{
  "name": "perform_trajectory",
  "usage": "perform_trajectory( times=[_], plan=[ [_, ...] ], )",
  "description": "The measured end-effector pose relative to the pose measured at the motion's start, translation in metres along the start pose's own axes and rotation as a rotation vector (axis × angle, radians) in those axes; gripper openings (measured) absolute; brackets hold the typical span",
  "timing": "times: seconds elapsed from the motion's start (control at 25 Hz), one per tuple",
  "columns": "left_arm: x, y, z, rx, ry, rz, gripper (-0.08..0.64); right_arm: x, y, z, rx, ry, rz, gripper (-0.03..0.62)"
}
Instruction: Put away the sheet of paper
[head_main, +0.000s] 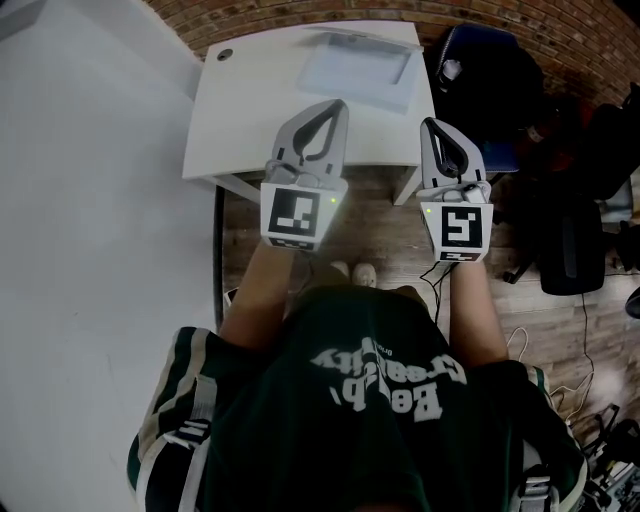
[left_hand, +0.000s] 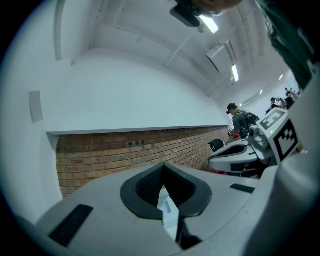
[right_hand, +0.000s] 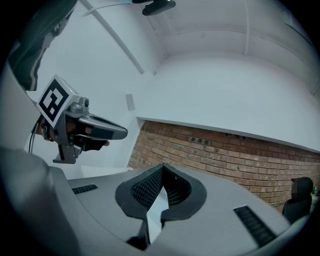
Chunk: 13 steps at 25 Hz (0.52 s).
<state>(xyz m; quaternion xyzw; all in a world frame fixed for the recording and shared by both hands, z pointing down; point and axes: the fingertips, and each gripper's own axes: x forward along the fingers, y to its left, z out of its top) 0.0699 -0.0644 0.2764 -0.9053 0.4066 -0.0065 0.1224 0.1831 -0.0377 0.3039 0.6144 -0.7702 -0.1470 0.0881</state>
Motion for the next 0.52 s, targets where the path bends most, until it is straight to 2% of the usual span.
perform_trajectory(
  times=[0.52],
  plan=[
    [0.0, 0.0035, -0.0014, -0.004, -0.008, 0.002, 0.002, 0.0042, 0.0008, 0.0029, -0.017, -0.009, 0.0, -0.006]
  ],
)
